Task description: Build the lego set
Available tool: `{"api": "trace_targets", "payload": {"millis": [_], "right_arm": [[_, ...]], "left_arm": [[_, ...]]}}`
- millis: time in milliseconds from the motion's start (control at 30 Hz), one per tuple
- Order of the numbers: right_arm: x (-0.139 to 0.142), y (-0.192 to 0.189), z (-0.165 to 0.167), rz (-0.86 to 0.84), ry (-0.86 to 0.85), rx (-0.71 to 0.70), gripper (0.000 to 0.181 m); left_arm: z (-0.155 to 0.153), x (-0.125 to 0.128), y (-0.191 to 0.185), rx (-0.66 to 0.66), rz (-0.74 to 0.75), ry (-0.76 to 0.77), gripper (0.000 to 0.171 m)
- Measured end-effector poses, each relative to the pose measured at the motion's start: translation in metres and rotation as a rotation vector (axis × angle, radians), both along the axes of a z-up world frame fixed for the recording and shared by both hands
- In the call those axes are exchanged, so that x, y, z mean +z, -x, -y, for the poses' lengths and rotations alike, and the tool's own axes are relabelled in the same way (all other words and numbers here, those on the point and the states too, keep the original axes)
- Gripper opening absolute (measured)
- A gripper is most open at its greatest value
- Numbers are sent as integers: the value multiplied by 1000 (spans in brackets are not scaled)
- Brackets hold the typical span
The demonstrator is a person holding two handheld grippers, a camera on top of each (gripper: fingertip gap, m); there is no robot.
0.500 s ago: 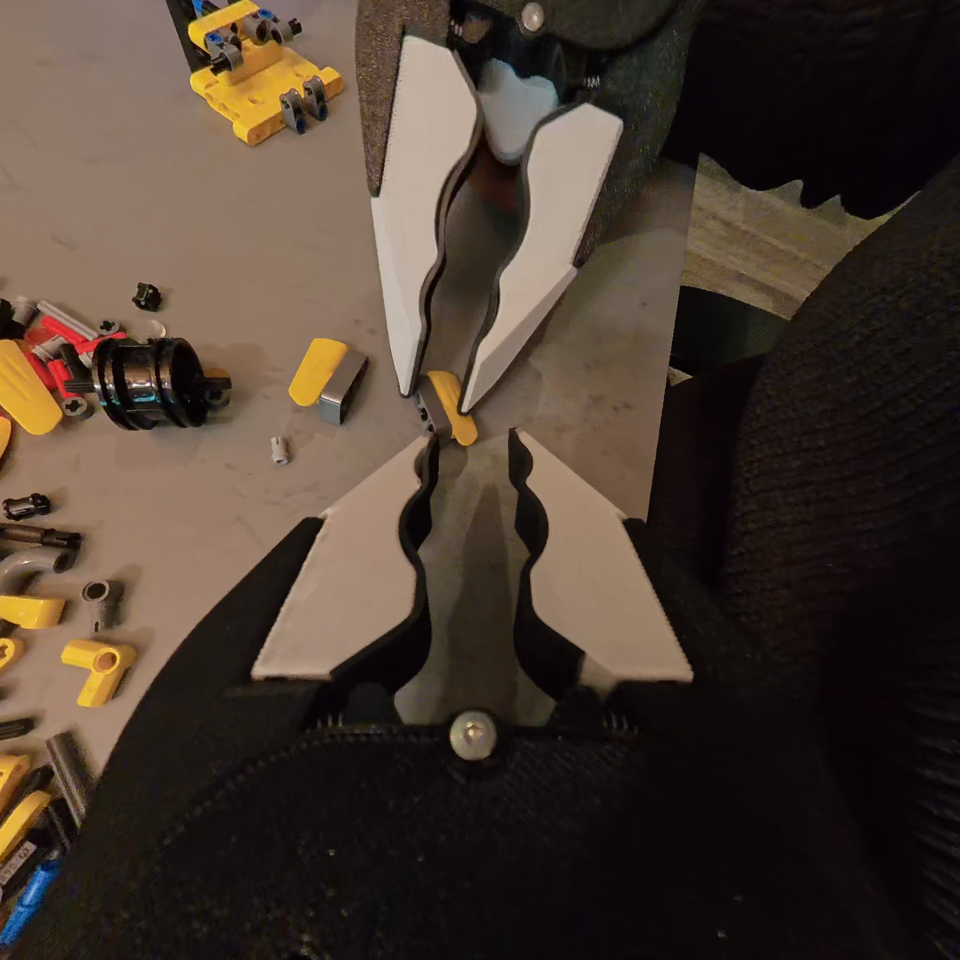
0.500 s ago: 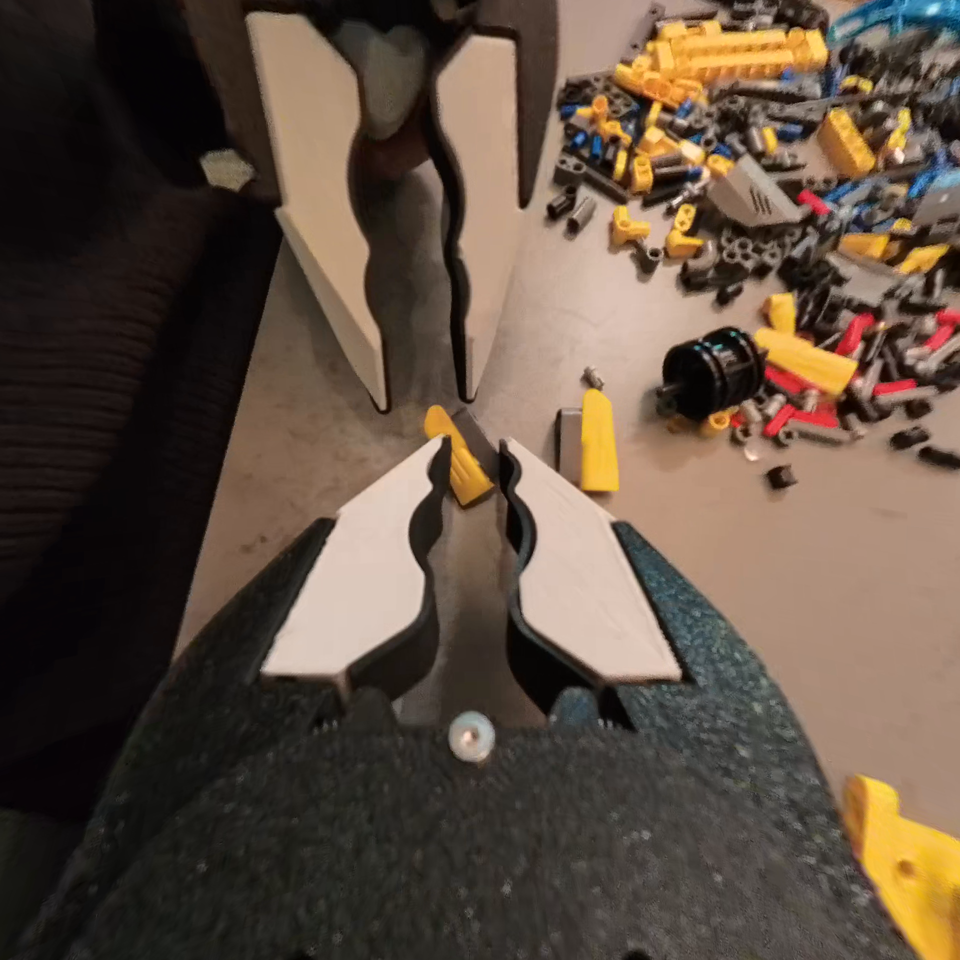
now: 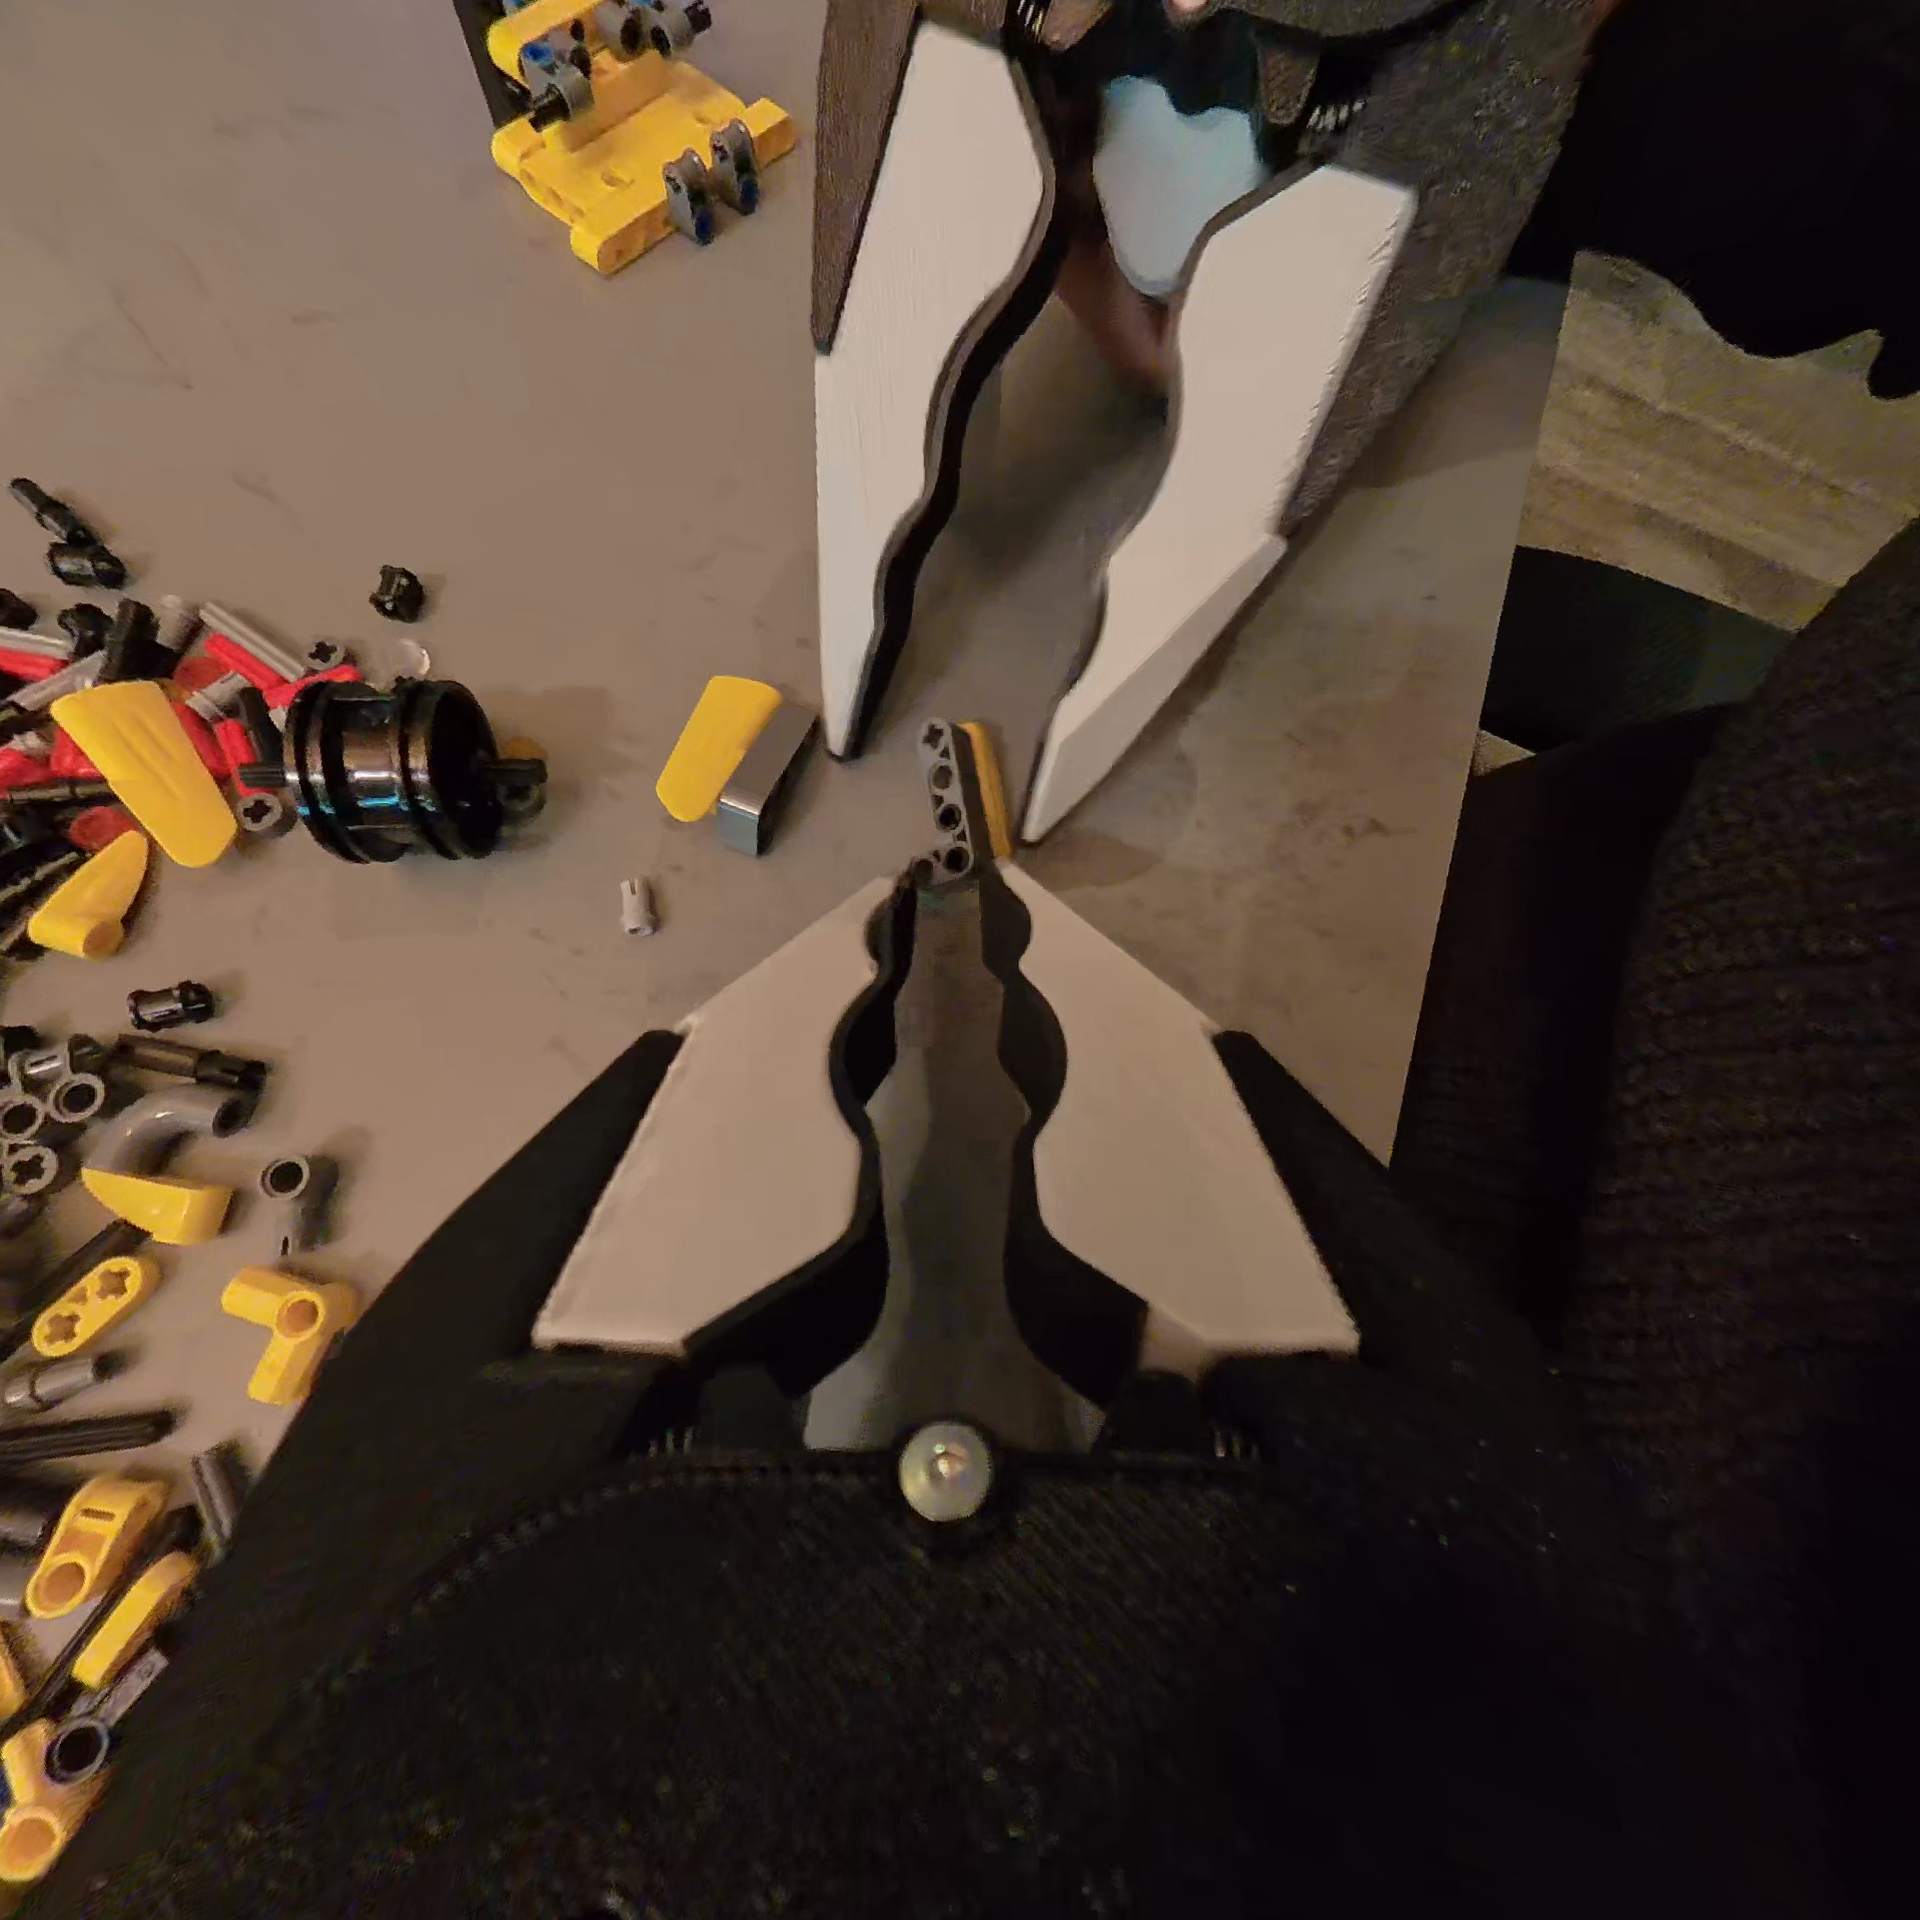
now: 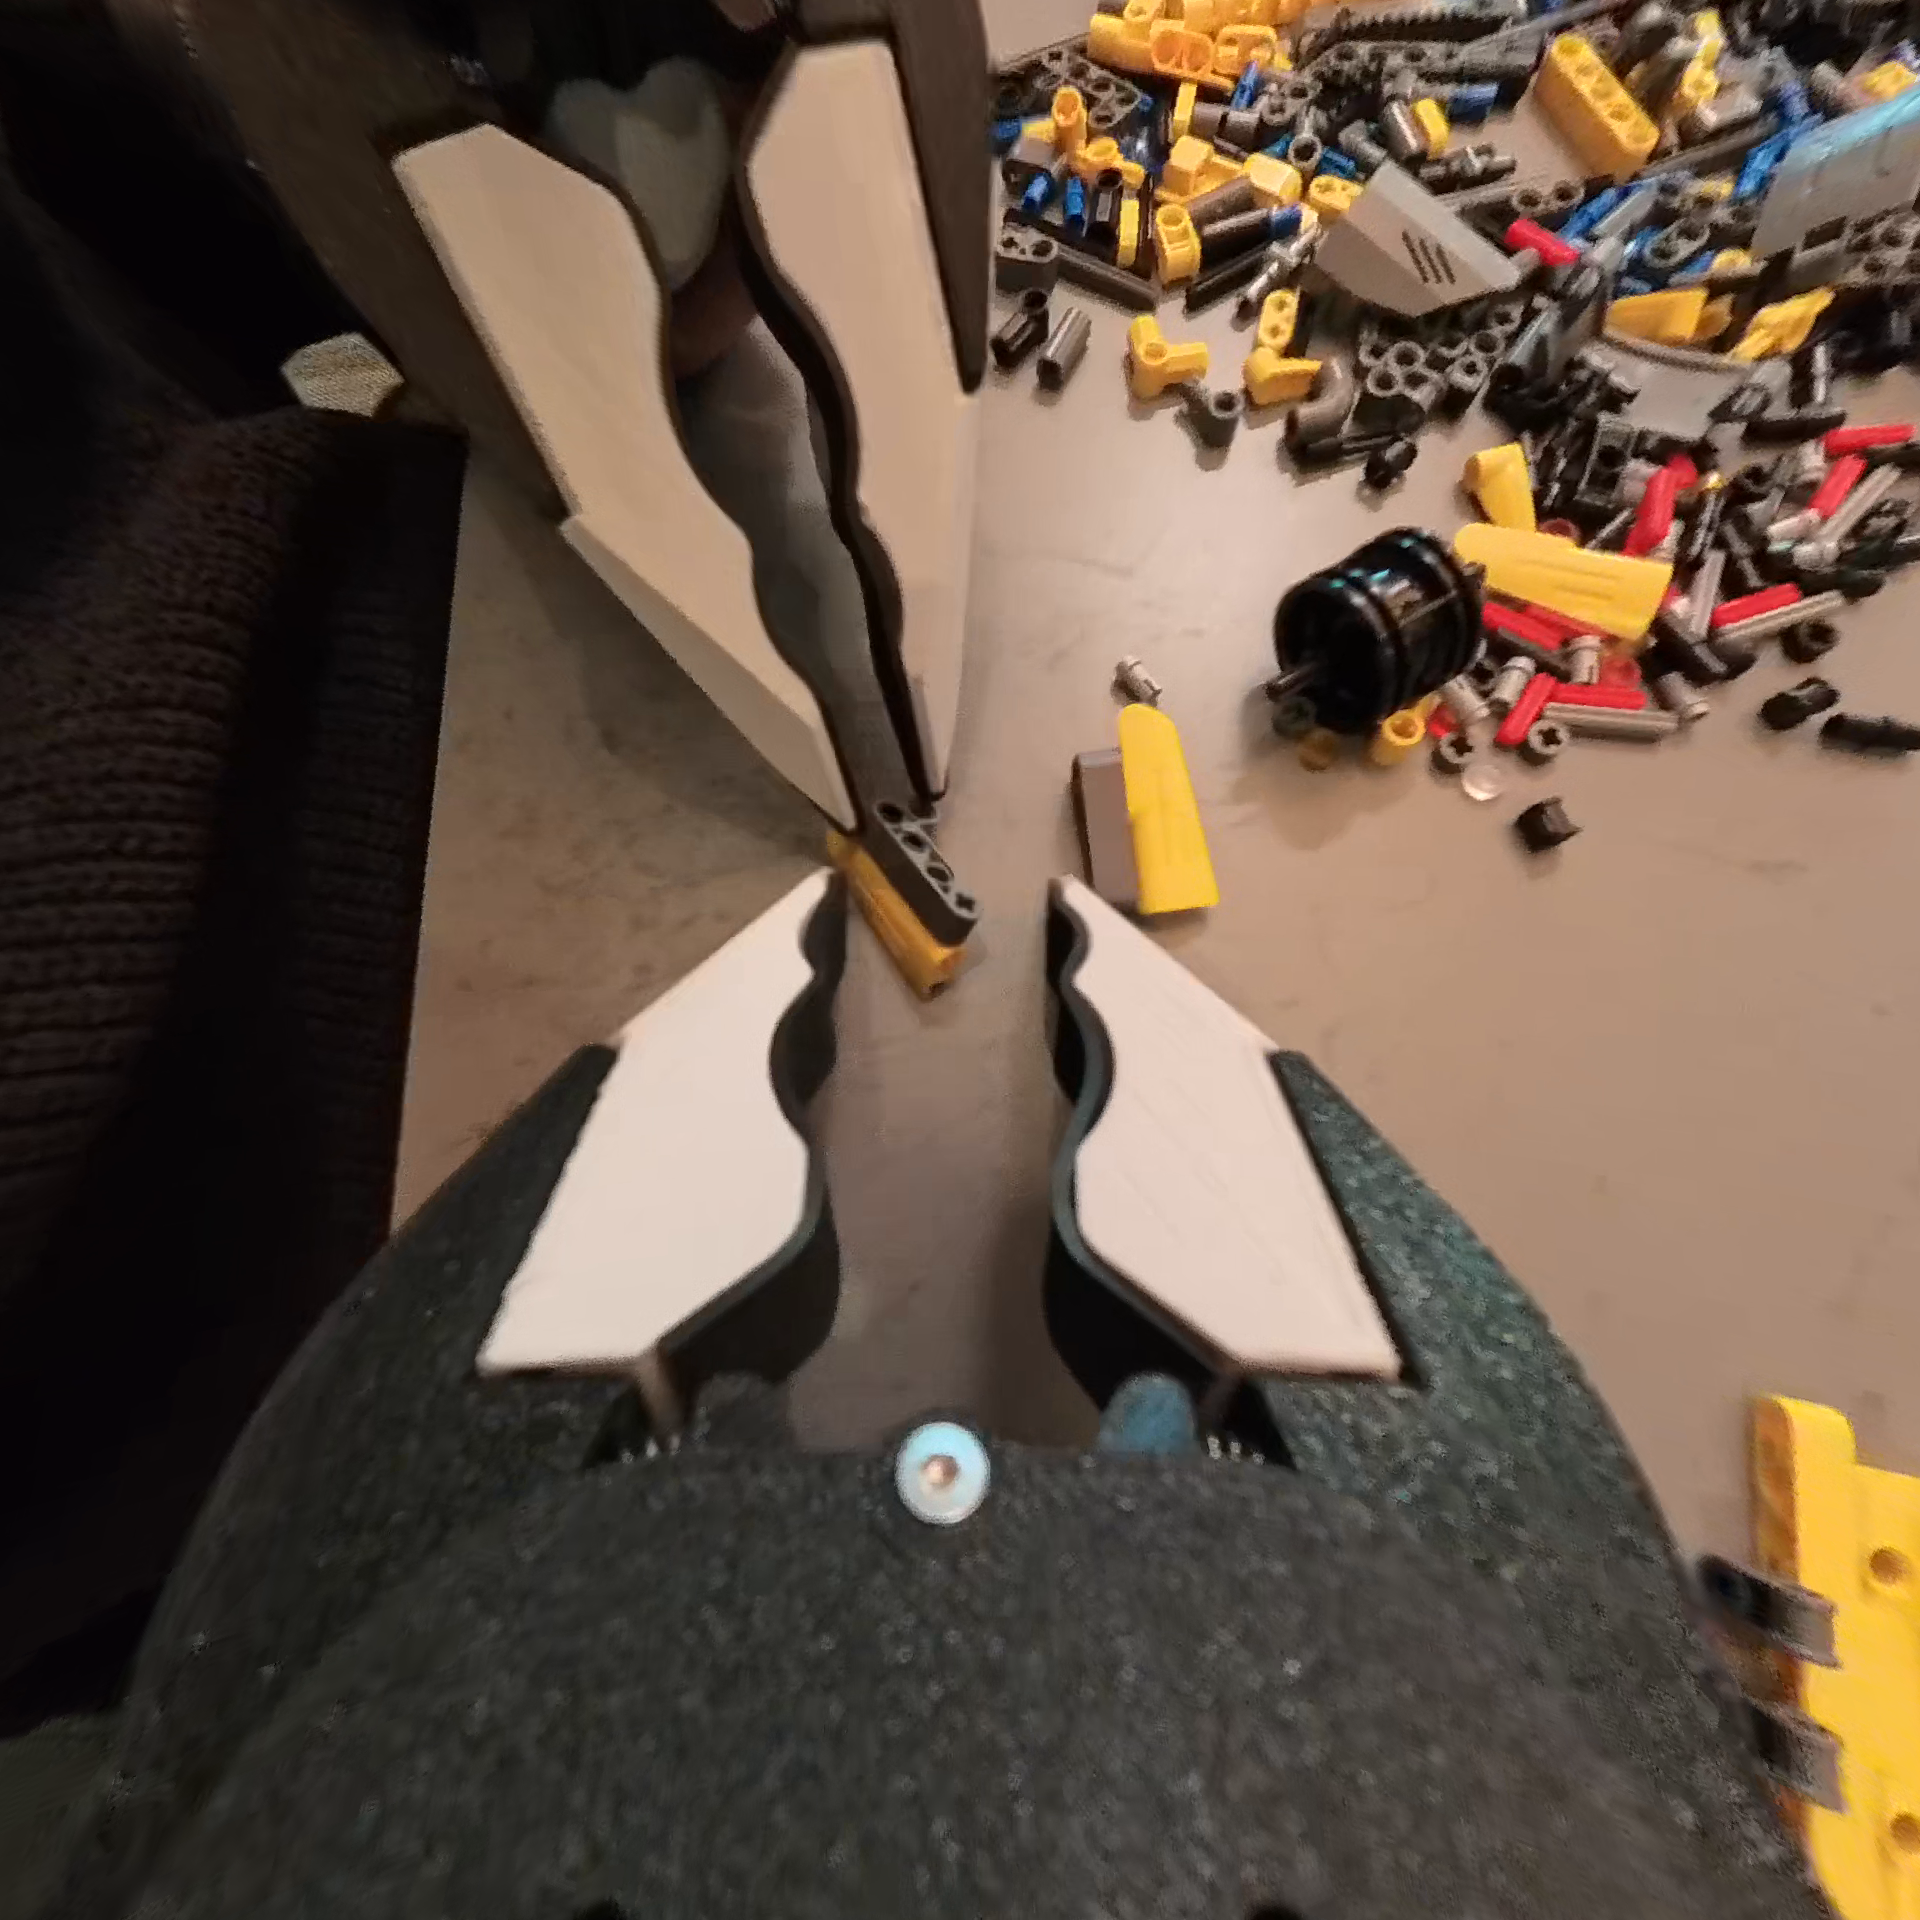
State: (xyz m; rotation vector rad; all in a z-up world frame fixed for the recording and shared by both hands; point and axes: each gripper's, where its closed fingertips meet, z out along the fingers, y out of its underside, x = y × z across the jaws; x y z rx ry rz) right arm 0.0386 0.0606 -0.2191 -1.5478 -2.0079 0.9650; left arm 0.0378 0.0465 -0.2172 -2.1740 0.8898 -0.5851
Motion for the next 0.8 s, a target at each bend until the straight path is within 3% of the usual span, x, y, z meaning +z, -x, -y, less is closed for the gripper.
{"api": "trace_targets", "payload": {"millis": [100,233,400,533,800], "right_arm": [[18,1,-1,-121,-61,20,40],[39,-5,4,-253,-98,82,18],[22,-4,0,-207,-189,114,0],[13,1,-1,-183,-281,144,0],[3,6,-11,-47,-103,32,0]], "left_arm": [[0,-1,-1,-3,6,13,10],[0,-1,-1,-1,8,16,10],[1,-1,-1,-8,23,37,10],[0,-1,-1,-4,34,50,10],[1,13,-2,-9,72,-40,26]]}}
